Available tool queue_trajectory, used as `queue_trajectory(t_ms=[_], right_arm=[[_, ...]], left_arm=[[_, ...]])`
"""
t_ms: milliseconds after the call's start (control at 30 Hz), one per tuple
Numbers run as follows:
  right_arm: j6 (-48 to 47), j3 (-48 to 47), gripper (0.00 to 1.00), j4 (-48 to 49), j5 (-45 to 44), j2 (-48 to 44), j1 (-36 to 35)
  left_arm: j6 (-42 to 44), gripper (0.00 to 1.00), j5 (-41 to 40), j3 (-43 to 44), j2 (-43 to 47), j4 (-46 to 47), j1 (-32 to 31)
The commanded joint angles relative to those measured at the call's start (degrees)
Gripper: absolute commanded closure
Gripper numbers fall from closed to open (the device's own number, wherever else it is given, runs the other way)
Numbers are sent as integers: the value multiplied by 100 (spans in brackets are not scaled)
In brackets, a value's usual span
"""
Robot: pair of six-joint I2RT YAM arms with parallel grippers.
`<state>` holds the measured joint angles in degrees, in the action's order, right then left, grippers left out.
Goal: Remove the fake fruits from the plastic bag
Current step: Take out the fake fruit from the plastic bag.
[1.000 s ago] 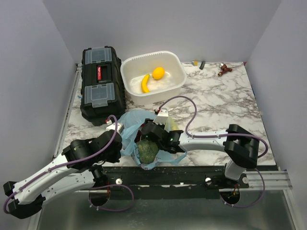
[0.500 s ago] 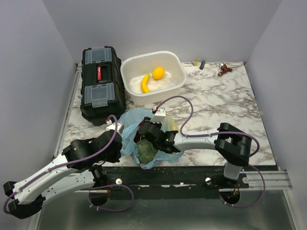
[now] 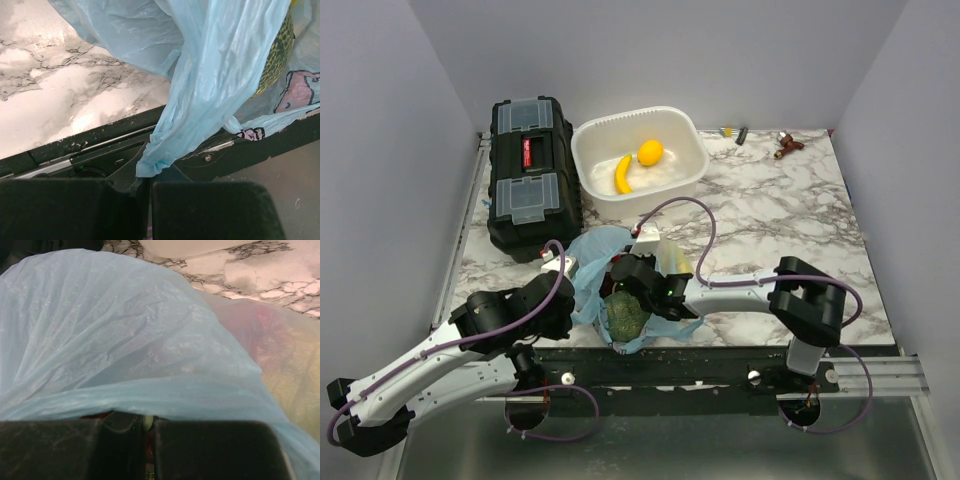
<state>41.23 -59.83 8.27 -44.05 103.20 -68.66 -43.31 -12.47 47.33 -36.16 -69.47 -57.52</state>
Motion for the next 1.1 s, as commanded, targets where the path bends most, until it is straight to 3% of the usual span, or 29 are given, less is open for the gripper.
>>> queue_trajectory(t_ms=[0, 500, 933, 1067], right_arm=[[-688, 392, 96, 352, 328, -695, -2], [-880, 1527, 99, 1326, 2076, -2696, 0], [-814, 699, 99, 693, 2207, -3185, -1], [-612, 716, 99, 654, 1714, -3631, -4]], left_arm=[[16, 100, -159, -43, 19, 48, -32], [24, 100, -137, -48, 31, 65, -32], [0, 100, -182, -40, -118, 30, -32], [7, 100, -166, -36, -122, 36, -32]])
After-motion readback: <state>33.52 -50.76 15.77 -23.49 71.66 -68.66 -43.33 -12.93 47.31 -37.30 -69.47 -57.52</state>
